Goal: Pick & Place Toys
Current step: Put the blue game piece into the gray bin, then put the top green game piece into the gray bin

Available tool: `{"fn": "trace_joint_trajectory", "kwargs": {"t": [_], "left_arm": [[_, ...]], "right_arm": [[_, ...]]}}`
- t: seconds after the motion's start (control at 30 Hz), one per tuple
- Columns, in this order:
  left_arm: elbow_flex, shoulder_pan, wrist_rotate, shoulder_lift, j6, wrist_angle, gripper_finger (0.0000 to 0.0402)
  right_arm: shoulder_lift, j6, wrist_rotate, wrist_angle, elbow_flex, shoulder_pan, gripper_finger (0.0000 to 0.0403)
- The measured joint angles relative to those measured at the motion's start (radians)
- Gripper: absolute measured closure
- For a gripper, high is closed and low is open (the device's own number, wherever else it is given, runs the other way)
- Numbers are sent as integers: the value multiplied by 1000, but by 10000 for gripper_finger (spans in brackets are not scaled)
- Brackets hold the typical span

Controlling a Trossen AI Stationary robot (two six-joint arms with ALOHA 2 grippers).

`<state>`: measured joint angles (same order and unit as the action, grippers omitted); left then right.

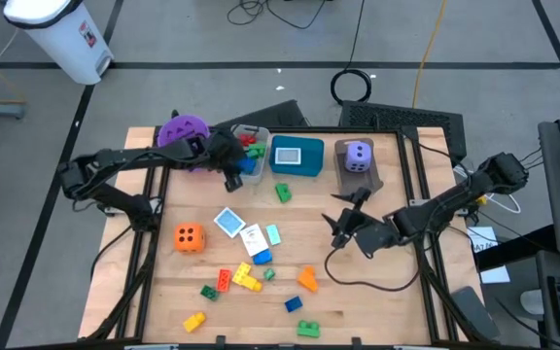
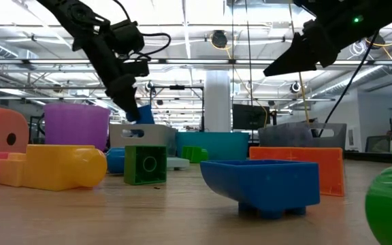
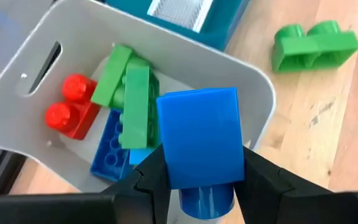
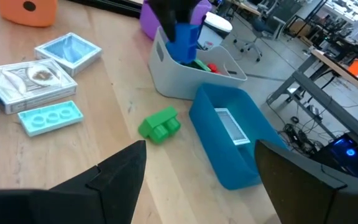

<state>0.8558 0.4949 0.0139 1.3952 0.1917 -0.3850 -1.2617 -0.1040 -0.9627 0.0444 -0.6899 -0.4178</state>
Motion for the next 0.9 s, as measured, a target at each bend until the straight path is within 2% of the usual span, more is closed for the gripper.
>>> {"fn": "trace_joint_trajectory", "kwargs": {"t": [0.27,0.4,0.67,0.8,0.9], "left_arm": [[1,-4,1,30,1,2,258],[1,-1,-4,67,-11,19,256],[1,1,-14,76,-34,71,176],[35,2,-7,76,-32,64,155],[104,2,-5,74,-17,13,148]], "right_arm": [[0,0,3,0,0,5,112],[0,-6,56,1,0,6,112],[0,-14,78,6,0,6,112],[0,-14,78,5,0,6,112],[0,-13,78,5,0,6,112]]}}
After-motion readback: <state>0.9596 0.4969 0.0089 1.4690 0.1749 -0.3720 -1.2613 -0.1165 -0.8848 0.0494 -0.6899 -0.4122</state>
